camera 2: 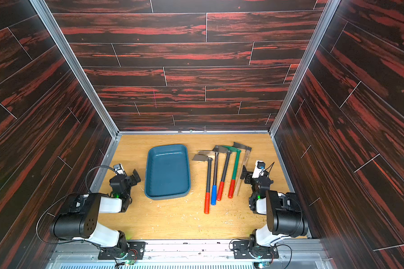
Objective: Put the small hoe into the storage box
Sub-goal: Pick up the hoe from the center of the board.
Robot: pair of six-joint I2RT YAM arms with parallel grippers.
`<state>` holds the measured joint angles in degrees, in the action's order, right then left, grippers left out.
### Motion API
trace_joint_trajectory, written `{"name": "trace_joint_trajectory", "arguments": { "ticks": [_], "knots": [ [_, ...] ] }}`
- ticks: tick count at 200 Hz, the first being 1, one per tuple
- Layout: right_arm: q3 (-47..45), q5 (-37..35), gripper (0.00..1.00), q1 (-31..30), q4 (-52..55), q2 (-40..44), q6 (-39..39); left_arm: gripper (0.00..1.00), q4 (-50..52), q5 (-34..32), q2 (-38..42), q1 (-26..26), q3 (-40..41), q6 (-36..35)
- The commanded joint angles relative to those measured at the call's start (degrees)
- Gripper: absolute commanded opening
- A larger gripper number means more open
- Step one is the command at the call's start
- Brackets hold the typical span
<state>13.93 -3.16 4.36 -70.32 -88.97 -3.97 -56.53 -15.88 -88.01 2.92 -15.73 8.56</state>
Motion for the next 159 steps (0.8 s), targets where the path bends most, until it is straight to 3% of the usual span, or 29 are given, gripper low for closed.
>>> {"name": "trace_joint_trajectory", "arguments": {
  "ticks": [1, 46, 159],
  "knots": [
    [0.4, -0.4, 0.98, 0.2, -1.4, -0.6, -0.1, 1.00, -2.1, -1.8, 1.2, -0.2, -1.4, 0.2],
    [3.6, -0.9, 0.98, 0.2, 4.7, -0.5, -0.2, 1.00, 8.6, 0.5, 0.2, -0.2, -7.6, -0.9],
    [3.5, -0.9, 0.98, 0.2, 4.6, -0.5, -0.2, 1.00, 8.4, 0.5, 0.1, -0.2, -7.6, -1.1]
  ]
}}
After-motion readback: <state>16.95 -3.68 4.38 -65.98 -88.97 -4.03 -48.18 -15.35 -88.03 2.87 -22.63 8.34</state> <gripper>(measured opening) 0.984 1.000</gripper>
